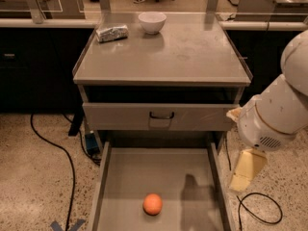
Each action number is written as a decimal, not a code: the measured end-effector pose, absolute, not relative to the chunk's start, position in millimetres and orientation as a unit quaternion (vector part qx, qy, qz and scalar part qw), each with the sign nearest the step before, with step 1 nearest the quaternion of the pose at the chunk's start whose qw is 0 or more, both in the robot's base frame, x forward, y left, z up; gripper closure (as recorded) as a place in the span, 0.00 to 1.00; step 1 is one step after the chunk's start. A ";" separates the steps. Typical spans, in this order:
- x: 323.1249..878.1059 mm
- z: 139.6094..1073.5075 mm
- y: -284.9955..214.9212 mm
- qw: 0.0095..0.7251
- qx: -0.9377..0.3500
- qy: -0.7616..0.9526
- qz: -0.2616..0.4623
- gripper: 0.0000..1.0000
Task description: Pick orange from middle drawer and place on counter
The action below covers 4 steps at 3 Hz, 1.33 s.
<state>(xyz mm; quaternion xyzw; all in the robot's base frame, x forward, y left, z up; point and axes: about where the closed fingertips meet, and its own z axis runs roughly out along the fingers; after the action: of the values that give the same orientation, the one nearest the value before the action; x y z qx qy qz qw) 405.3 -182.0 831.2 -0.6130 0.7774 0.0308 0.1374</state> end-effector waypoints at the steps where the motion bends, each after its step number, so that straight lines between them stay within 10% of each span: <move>1: 406.0 814.6 -160.3 0.154 -0.622 0.766 0.051 0.00; 4: 392.4 692.6 -112.3 0.126 -0.612 0.778 0.064 0.00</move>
Offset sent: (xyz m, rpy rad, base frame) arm 0.0051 0.0732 -0.0757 0.1144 0.0165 0.0650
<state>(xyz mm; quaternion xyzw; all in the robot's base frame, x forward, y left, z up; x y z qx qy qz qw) 392.4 -112.3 692.6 -0.6119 0.7782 0.0641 0.1258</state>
